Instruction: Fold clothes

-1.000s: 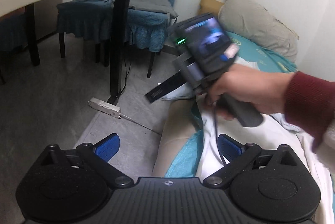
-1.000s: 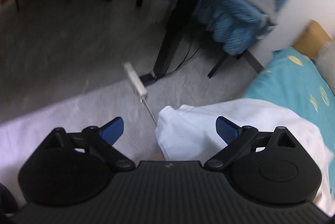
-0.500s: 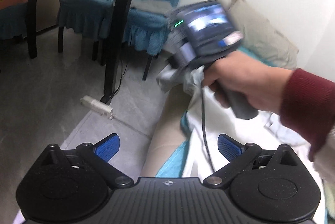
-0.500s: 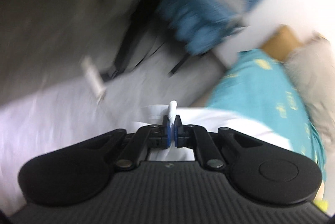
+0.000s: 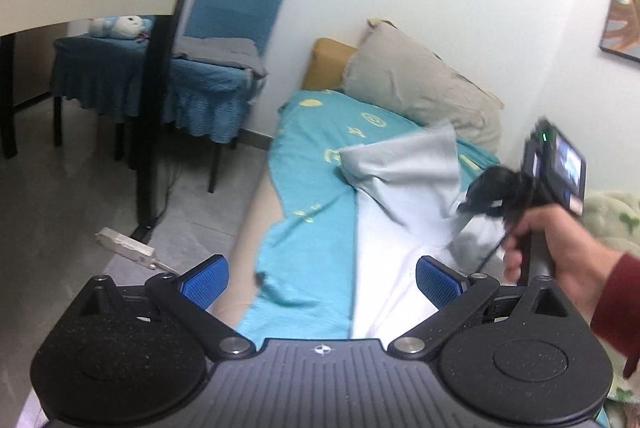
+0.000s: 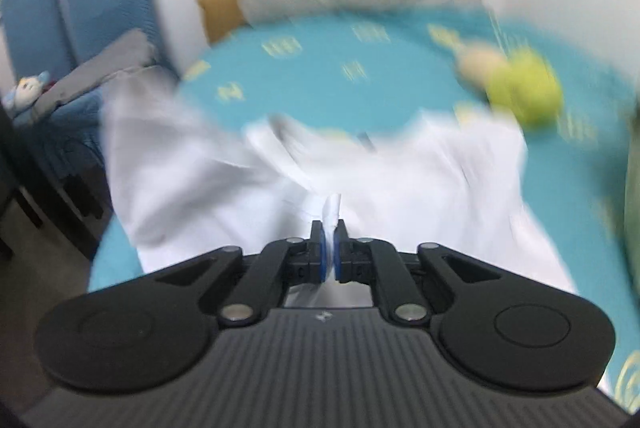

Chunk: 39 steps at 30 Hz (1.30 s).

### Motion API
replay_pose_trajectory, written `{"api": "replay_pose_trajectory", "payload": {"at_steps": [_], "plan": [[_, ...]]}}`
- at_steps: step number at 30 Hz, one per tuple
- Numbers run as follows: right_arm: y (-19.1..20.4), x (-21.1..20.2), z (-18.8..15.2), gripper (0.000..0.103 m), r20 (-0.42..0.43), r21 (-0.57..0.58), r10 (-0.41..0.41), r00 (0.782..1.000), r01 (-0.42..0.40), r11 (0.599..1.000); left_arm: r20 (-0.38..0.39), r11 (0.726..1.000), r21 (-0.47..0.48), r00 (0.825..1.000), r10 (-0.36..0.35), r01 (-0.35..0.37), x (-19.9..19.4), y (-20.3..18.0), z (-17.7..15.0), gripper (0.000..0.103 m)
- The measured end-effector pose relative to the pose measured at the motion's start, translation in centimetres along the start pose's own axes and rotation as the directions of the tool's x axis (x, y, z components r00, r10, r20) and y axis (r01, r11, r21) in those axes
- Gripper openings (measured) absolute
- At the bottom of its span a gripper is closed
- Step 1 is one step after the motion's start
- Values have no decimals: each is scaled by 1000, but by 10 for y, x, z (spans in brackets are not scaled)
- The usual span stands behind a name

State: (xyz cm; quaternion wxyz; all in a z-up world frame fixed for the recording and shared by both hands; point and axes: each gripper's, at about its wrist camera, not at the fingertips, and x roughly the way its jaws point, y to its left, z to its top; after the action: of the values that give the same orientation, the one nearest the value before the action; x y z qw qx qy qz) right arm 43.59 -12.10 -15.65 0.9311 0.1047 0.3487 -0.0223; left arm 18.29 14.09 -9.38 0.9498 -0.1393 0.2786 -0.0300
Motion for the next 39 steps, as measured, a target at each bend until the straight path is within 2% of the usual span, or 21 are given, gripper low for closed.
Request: {"api": "replay_pose_trajectory", "payload": {"at_steps": [1,3,4,5,9,14,16,19,21,23,26,28,31,35,37,39], "plan": [[-3,-1,-1,12,10,1,31,999,-31,1000,1,1000,8,1000,-9,9,1,-4,-1,101],[-8,-2,-2,45,30,1,92,995,-92,996,-3,1000,24,1000,-12,12,2,-12,-3,101],[-10,-3,-2,76,40,1,123,992,-123,992,-4,999,29,1000,-13,13,2,-15,-3,101],[-13,-3,-3,92,50,1,153,987,-153,988,-5,999,34,1000,-13,13,2,-17,-4,101],[-23,-6,-5,90,89,-4,273,958,-274,962,-23,999,29,999,-36,37,4,-21,-8,101],[-30,33,23,88,88,39,313,946,-317,948,-54,999,39,998,-34,36,16,-24,-14,101],[-34,49,30,76,64,86,326,943,-331,940,-69,999,32,997,-38,40,22,-25,-16,101],[-39,76,36,70,23,175,366,930,-364,915,-88,999,20,995,-48,50,31,-26,-18,101],[-29,88,38,57,-25,147,378,926,-370,917,-94,998,22,994,-48,51,34,-27,-19,101],[-19,84,36,10,-5,86,337,942,-335,938,-96,998,30,994,-46,49,36,-30,-20,101],[-4,74,32,9,46,-4,270,962,-270,963,-87,998,50,995,-40,44,34,-33,-21,101],[-15,60,34,9,141,74,236,961,-248,966,-66,997,55,997,-42,46,28,-34,-22,101],[-33,54,39,8,195,136,102,975,-130,982,-35,996,64,998,-56,58,21,-37,-22,101],[-61,77,39,9,138,194,-17,990,-11,981,-14,994,100,999,-45,46,21,-42,-22,101],[-70,90,33,9,106,198,-34,994,13,980,-28,994,98,999,-41,44,26,-43,-22,101],[-74,96,29,11,96,207,-15,995,-5,978,-36,994,102,999,-35,39,30,-44,-22,101]]}}
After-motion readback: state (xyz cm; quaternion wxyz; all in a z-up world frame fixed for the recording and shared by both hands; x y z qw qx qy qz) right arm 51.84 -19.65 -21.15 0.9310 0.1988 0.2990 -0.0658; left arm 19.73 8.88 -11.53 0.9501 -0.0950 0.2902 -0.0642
